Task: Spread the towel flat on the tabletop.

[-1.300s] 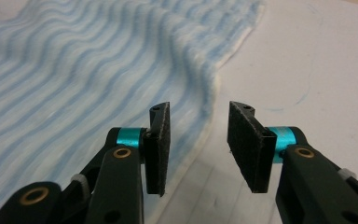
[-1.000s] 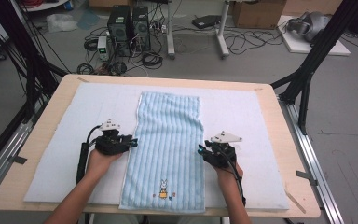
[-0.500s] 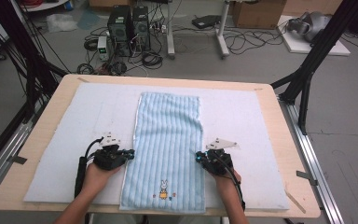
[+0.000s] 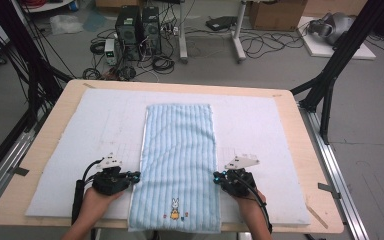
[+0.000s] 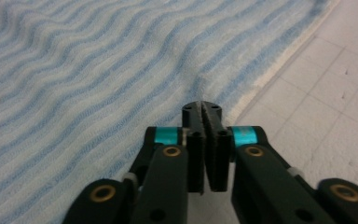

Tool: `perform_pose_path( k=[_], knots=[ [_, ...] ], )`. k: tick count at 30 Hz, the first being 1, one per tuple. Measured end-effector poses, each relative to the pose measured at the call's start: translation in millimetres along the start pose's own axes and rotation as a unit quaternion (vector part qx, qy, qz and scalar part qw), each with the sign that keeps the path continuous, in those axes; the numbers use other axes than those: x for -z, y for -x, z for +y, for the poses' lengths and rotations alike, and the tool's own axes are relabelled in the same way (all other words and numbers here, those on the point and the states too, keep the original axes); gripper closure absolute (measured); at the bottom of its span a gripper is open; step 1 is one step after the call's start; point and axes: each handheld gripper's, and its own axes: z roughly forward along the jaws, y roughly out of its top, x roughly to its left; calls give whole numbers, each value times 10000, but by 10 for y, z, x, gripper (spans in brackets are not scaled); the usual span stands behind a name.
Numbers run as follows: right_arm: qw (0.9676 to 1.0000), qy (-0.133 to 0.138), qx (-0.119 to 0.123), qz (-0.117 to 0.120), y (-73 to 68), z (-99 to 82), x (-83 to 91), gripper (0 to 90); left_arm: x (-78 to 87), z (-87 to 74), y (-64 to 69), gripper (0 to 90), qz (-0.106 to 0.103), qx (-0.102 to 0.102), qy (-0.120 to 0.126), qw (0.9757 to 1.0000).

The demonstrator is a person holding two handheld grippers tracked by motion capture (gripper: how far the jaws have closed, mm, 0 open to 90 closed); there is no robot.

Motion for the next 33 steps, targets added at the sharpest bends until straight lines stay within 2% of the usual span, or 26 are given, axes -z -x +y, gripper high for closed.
perform_pose_path(
  k=[1,2,4,5,7,8,9,12,14,18,19,20,21,22,24,25,28,30,33],
  knots=[
    [9999,106,-113,41,4,2,12,739,-8,9,-13,845,61,19,33,10000],
    [9995,196,-190,127,9,6,12,716,-17,22,-28,801,78,57,35,9999],
    [9996,143,-138,196,-24,18,-16,679,-46,73,-67,767,139,89,42,9999],
    [9998,22,-80,197,-45,17,-52,682,-62,95,-82,766,157,109,19,9998],
    [9999,9,122,7,-93,7,-69,747,-95,120,-95,779,169,85,-26,9998],
    [9999,-24,121,14,-88,12,-62,833,-106,121,-96,810,186,54,-18,9998],
    [9999,-45,92,114,-71,12,-58,867,-110,121,-97,847,185,45,-11,9998],
    [9996,-119,106,224,-66,12,-39,878,-105,118,-80,881,192,-71,-31,9998],
    [9991,-204,202,313,-76,6,-5,879,-84,112,-72,886,125,-115,-86,9998],
    [9980,-296,255,489,-103,-77,110,875,-18,66,-69,887,10,-60,-94,9999],
    [9981,-263,254,491,-107,-91,127,841,-15,63,-70,885,20,-26,-63,10000],
    [9985,-206,218,449,-99,-97,134,768,-17,68,-79,880,43,15,-41,10000],
    [9989,-137,122,432,-83,-95,135,733,-22,84,-92,863,94,46,14,9999],
    [9991,-7,70,410,-61,-87,131,675,-35,110,-110,794,144,115,68,9998],
    [9994,233,-100,233,-13,-46,120,636,-70,190,-171,668,140,259,130,9995],
    [9992,334,-151,140,21,-15,105,613,-88,239,-207,641,182,258,154,9994],
    [9981,501,-309,-189,141,100,35,608,-151,388,-330,569,244,514,284,9980],
    [9968,579,-386,-389,216,172,-32,601,-202,472,-393,556,332,517,292,9977],
    [9953,528,-484,-658,315,279,-150,607,-302,556,-475,533,388,599,367,9968]
  ],
)
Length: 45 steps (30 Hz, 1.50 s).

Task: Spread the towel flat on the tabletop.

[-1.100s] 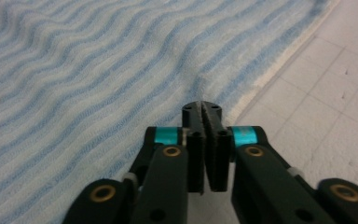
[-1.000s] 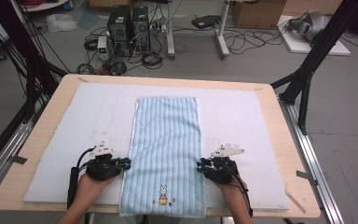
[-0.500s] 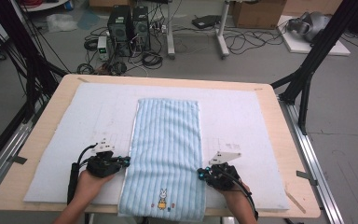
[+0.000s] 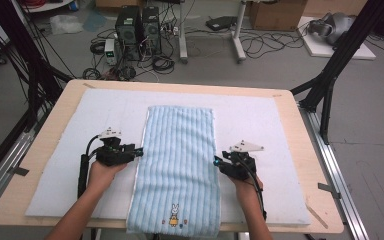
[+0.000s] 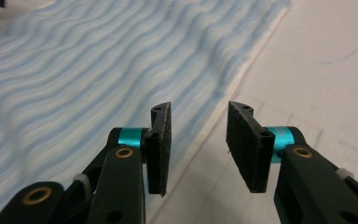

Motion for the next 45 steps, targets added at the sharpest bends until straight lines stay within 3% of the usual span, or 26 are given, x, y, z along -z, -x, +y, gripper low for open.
perform_pose_path(
  k=[4,7,10,11,14,16,18,20,22,23,24,27,33,34,37,39,43,45],
  knots=[
    [9999,-73,-42,-134,67,122,-190,643,-158,60,-56,533,49,42,-79,9999],
    [9997,-211,-46,-147,65,181,-334,678,-275,61,-59,588,114,-134,-246,9995],
    [9991,-375,-40,-173,68,186,-450,732,-316,73,-42,771,277,-345,-226,9988],
    [9993,-326,-72,-151,81,188,-460,823,-329,82,-50,872,263,-371,-229,9987],
    [9993,-320,50,-205,89,204,-488,863,-375,144,-75,882,453,-368,-228,9980],
    [9992,-282,59,-268,99,220,-514,861,-406,159,-116,882,443,-207,-158,9987],
    [9991,-261,62,-324,113,239,-538,845,-408,163,-128,881,417,-179,-161,9988],
    [9992,-226,-11,-340,125,246,-541,778,-394,164,-141,838,412,-177,-152,9989],
    [9993,-119,-99,-331,149,248,-519,681,-377,171,-160,714,402,-87,-139,9991],
    [9992,-51,-147,-372,163,251,-507,671,-366,177,-162,634,531,-70,-92,9985],
    [9989,114,-242,-382,198,260,-483,658,-353,178,-174,582,528,-64,-80,9986],
    [9979,260,-426,-421,288,320,-476,660,-326,179,-188,553,472,-80,-51,9988],
    [9985,57,-389,-373,355,508,-721,671,-291,192,-200,509,372,-184,113,9991],
    [9989,-6,-296,-365,341,535,-779,675,-288,189,-206,498,372,-206,95,9991],
    [9964,-401,139,-734,283,575,-933,721,-280,184,-214,475,293,-246,80,9992],
    [9959,-313,-43,-845,319,584,-965,734,-259,189,-213,469,260,-258,130,9992],
    [9942,-330,-11,-1026,361,624,-1012,726,-231,199,-221,440,265,-227,223,9991],
    [9943,-336,-121,-1008,373,630,-998,680,-225,199,-235,430,230,-228,258,9991]
  ],
)
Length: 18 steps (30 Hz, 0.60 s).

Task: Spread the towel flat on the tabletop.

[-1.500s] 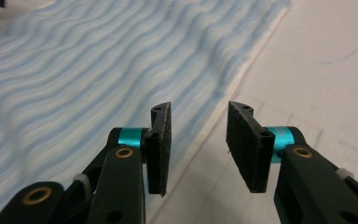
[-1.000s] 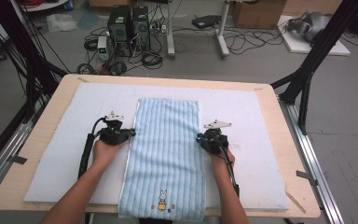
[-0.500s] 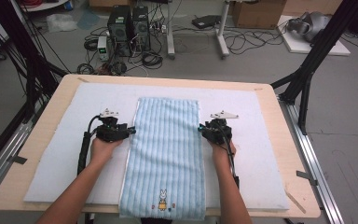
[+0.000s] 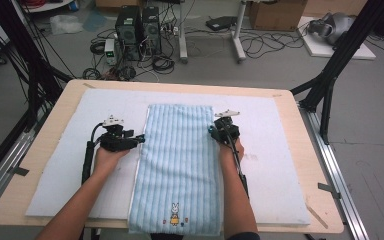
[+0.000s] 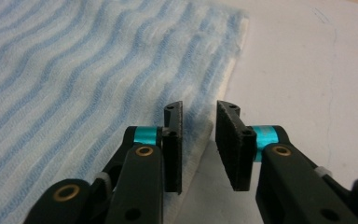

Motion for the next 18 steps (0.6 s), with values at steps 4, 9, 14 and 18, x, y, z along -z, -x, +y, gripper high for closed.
perform_pose_path(
  k=[4,9,14,18],
  knots=[
    [9995,173,-112,221,64,-32,165,550,23,-1,-29,395,-56,8,141,9999],
    [9968,477,-204,603,183,-141,487,380,88,17,-44,305,-233,5,422,9988],
    [9947,661,164,765,283,-271,815,255,180,42,-69,186,-373,-21,679,9970],
    [9929,761,371,835,329,-404,1021,162,263,43,-85,185,-423,-27,777,9961]
  ],
)
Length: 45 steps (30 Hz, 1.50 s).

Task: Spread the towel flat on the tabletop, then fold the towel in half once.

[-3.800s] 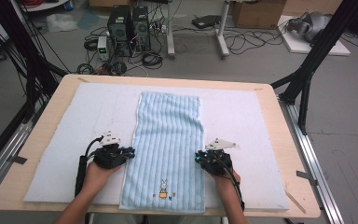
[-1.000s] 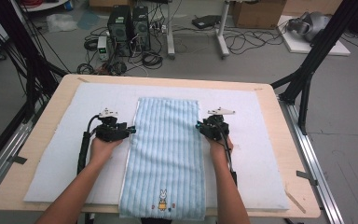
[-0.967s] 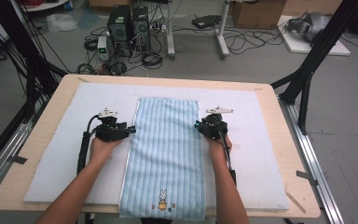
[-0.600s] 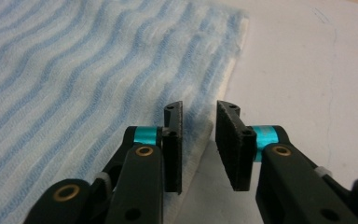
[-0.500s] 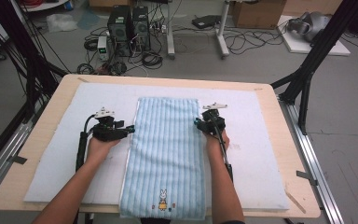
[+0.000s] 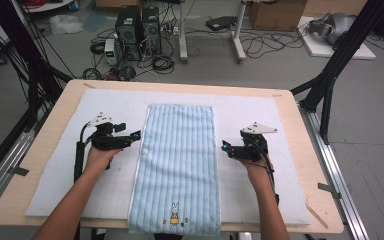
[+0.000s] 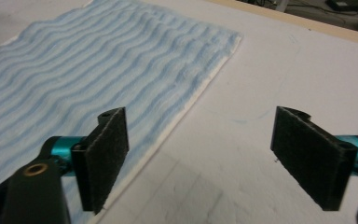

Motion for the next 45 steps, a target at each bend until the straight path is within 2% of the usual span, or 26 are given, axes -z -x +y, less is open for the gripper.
perform_pose_path(
  k=[2,6,8,12,26,32,37,40,43,44,45],
  knots=[
    [10000,57,39,8,-2,-56,63,117,26,-7,5,186,-14,-36,-41,10000],
    [10000,74,53,15,-33,-127,89,117,78,-27,13,187,-36,-126,-50,9999],
    [9998,28,215,5,-71,-125,70,117,103,-36,10,187,-53,-139,-31,9999],
    [9993,64,366,33,-132,-102,49,117,140,-45,5,187,-40,-147,19,9999],
    [9995,128,288,72,-153,-89,83,117,151,-28,31,191,-250,-150,316,9991],
    [9996,113,242,92,-155,-105,69,117,109,-31,20,189,-282,-161,320,9990],
    [9996,118,227,116,-179,-122,59,117,47,-8,27,195,-112,-235,451,9986],
    [9995,95,234,162,-200,-130,43,117,-8,21,47,219,16,-496,492,9976],
    [9994,55,285,197,-226,-133,16,117,-78,29,57,234,102,-727,664,9951],
    [9994,31,291,199,-233,-133,11,117,-106,27,50,239,114,-734,620,9953],
    [9993,29,294,222,-237,-133,5,117,-139,31,38,239,135,-642,506,9966]
  ],
)
